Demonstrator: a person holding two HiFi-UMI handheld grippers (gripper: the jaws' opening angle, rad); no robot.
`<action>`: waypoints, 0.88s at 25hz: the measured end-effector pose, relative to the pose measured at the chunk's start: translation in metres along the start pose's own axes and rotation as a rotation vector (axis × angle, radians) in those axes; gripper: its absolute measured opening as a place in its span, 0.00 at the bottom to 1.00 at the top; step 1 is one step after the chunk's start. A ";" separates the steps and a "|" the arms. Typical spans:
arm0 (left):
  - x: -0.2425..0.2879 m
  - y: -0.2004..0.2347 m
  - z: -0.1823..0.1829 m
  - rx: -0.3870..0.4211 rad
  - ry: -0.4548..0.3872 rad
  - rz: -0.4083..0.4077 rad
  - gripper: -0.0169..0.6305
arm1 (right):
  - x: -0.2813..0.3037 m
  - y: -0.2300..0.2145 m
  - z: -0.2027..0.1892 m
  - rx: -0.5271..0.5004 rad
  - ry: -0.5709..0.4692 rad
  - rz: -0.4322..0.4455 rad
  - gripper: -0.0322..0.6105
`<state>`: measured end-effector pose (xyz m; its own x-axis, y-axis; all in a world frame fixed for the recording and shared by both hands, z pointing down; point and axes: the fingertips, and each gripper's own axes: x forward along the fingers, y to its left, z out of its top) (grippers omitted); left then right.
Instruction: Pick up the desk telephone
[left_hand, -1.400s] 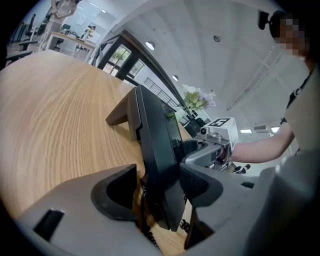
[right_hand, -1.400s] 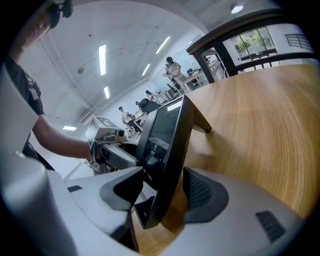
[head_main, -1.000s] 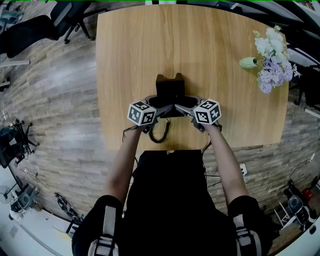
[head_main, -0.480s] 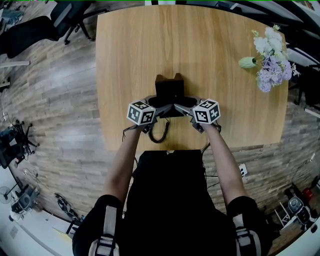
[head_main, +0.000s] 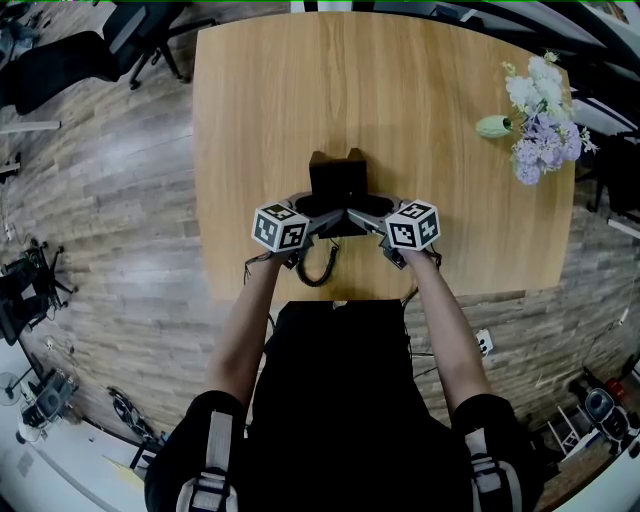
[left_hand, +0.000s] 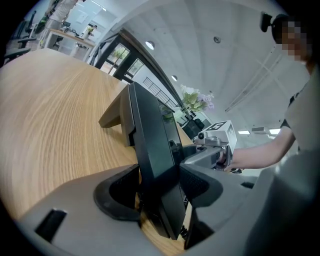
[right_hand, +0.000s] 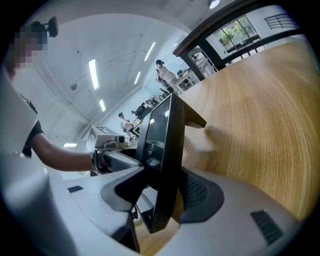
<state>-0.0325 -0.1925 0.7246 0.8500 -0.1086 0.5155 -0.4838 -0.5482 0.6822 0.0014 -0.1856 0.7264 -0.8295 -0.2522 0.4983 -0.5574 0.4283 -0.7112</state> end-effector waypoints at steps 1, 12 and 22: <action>-0.001 -0.001 0.000 0.000 -0.002 0.000 0.42 | -0.001 0.001 0.001 -0.003 -0.001 -0.001 0.40; -0.023 -0.017 0.002 0.000 -0.034 -0.014 0.42 | -0.008 0.028 0.006 -0.017 -0.025 0.015 0.40; -0.049 -0.041 -0.001 0.007 -0.069 -0.030 0.42 | -0.018 0.063 0.005 -0.035 -0.061 0.012 0.40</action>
<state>-0.0546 -0.1639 0.6716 0.8765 -0.1483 0.4579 -0.4564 -0.5580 0.6931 -0.0191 -0.1584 0.6708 -0.8370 -0.2992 0.4582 -0.5472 0.4611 -0.6986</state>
